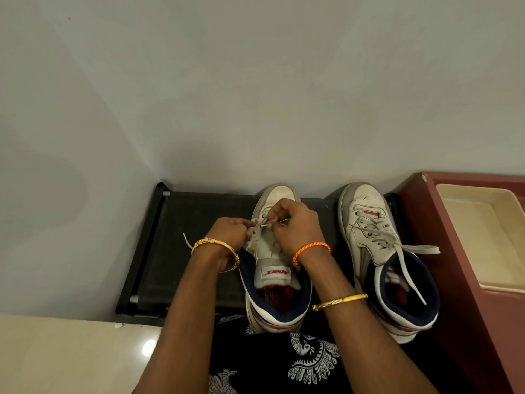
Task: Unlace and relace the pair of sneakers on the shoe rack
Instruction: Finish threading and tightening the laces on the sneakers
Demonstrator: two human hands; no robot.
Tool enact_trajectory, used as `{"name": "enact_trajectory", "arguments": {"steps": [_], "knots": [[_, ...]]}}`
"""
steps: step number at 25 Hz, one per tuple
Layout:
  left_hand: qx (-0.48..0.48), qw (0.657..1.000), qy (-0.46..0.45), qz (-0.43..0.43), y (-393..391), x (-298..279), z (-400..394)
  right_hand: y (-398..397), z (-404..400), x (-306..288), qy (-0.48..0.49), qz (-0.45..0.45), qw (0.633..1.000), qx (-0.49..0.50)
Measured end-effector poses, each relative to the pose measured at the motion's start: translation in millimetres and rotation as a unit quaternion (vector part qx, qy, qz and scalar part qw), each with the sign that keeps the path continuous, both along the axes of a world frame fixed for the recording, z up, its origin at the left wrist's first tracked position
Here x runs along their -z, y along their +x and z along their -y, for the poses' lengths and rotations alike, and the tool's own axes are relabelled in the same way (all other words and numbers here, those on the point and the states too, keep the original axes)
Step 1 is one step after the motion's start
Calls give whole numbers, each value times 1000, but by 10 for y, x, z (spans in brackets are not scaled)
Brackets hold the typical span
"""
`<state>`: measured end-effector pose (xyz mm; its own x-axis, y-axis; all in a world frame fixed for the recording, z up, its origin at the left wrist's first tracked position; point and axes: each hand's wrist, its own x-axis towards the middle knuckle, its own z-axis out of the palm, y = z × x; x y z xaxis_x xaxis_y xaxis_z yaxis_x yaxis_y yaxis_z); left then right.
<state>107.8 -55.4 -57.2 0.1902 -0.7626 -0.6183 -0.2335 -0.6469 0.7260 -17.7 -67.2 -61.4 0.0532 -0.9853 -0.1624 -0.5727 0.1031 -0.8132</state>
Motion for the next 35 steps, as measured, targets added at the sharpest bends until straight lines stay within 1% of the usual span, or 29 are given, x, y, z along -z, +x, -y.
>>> {"name": "enact_trajectory", "arguments": {"steps": [2,9,14,22,27,35], "knots": [[-6,1000,1,-14,12,-1,-9,56,-16,8,7,-14,1000,3],[7,1000,3,-6,39,32,4,105,11,-1,41,-33,999,7],[6,1000,3,-6,38,30,10,122,35,9,76,-29,997,15],[5,1000,3,-16,37,7,-11,140,29,24,96,-19,995,33],[3,1000,3,-21,51,-2,-18,130,54,33,134,14,989,55],[9,1000,-1,-23,47,-9,-26,133,61,27,137,-18,990,27]]}}
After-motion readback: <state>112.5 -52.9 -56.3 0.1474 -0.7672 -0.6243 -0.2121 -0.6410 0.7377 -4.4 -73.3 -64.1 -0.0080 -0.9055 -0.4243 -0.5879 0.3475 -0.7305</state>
